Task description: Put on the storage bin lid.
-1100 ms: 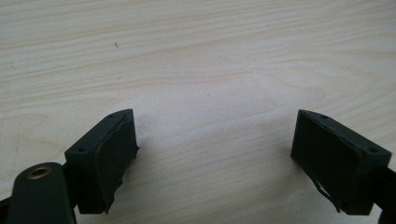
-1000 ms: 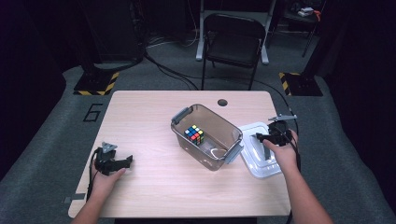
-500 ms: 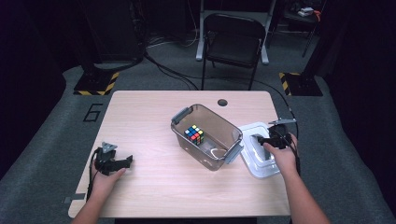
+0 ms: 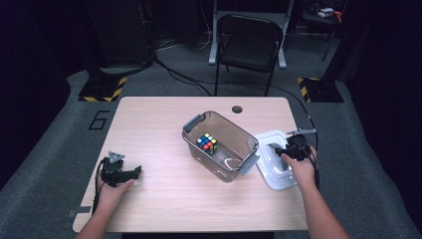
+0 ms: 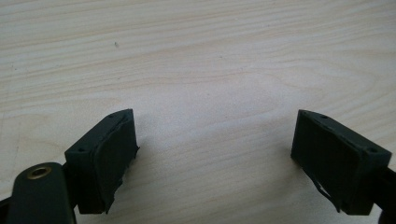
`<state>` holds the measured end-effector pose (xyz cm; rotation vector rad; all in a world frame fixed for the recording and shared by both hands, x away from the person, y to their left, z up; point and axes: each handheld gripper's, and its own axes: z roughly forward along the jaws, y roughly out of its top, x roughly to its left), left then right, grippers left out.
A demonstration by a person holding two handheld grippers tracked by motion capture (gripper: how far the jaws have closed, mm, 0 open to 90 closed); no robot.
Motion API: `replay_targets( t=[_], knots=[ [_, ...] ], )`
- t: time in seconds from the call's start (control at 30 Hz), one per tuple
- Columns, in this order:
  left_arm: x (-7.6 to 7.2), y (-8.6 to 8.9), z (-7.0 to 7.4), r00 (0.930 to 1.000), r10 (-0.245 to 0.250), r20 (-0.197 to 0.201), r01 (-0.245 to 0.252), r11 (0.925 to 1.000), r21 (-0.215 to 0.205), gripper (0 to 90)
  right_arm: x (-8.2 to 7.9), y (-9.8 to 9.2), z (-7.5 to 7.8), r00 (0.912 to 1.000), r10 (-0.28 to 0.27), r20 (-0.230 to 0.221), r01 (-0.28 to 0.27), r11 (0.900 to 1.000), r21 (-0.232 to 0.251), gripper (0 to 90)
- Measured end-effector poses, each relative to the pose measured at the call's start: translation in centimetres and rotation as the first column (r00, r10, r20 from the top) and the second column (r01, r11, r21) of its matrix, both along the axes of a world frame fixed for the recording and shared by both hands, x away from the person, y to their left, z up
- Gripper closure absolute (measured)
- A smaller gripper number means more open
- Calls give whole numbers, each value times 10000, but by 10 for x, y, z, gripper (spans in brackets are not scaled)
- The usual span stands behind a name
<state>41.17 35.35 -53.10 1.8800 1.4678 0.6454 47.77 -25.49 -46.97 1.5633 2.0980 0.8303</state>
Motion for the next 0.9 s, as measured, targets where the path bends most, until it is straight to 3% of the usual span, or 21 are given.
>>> replay_targets(
  t=[0.53, 0.9],
  knots=[
    [0, 0, 0, 10000, -6, -14, 6, 10000, 3, 141, 3, 5, -6, 9991, -16, -419, 10, 9999, -138, 565],
    [0, 0, 0, 10000, 0, -15, 0, 10000, -10, 141, 2, 6, -10, 9993, -79, -367, 75, 9999, -106, 638]
  ],
)
